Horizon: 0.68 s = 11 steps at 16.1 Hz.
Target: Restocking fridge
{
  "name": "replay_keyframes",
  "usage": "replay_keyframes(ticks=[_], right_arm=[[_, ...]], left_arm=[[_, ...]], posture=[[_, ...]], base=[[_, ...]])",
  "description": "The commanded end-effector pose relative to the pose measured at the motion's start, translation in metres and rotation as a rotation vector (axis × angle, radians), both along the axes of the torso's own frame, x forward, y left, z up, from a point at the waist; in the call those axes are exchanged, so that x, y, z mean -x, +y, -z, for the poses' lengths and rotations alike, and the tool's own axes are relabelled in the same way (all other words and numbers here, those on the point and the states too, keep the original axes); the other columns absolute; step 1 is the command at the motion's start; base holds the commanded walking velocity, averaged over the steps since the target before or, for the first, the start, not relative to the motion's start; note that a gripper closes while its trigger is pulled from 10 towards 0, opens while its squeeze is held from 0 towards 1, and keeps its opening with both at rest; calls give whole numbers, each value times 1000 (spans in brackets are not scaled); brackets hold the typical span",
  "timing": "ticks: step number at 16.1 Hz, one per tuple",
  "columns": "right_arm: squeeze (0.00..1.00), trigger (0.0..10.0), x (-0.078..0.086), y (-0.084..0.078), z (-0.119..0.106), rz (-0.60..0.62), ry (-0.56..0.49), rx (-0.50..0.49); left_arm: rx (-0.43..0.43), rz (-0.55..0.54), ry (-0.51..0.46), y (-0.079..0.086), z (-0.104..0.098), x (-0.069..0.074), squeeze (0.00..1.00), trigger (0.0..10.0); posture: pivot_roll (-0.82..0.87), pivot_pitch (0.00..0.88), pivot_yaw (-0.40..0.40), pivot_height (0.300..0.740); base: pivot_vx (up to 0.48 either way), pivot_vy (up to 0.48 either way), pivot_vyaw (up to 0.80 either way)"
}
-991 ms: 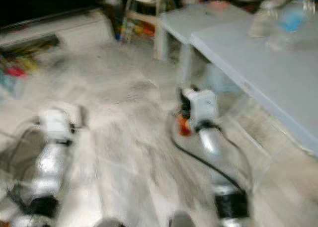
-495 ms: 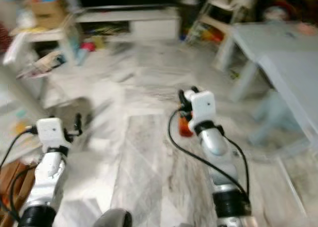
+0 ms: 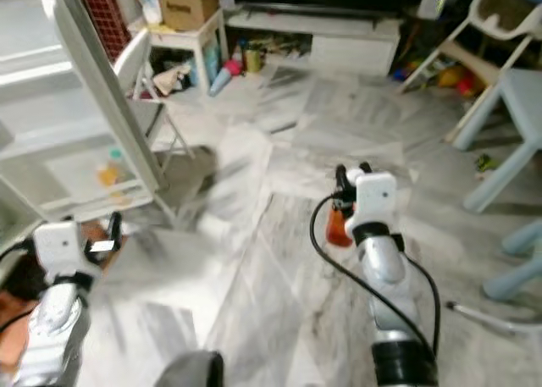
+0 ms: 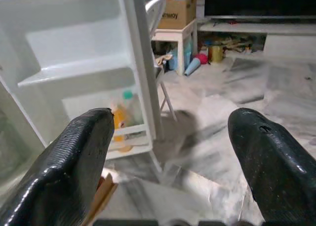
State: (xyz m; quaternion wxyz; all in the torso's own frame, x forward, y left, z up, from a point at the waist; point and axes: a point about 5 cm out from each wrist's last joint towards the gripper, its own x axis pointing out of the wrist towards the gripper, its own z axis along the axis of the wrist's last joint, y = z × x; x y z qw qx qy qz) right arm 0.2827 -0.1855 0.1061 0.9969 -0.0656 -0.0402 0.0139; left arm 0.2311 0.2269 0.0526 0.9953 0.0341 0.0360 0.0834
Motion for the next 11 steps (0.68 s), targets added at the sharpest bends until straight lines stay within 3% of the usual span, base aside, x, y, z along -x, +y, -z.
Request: replay_keyframes(ticks=[1, 11], right_arm=[[0, 10000, 3, -7, -3, 60, -6, -40], [0, 10000, 22, -17, 12, 182, 57, -1]], left_arm=[[-2, 29, -19, -3, -7, 0, 0, 10000], [28, 90, 8, -11, -4, 3, 0, 10000]], posture=[[29, 0, 27, 740], [9, 0, 39, 740]], base=[[0, 0, 0], [0, 0, 0]])
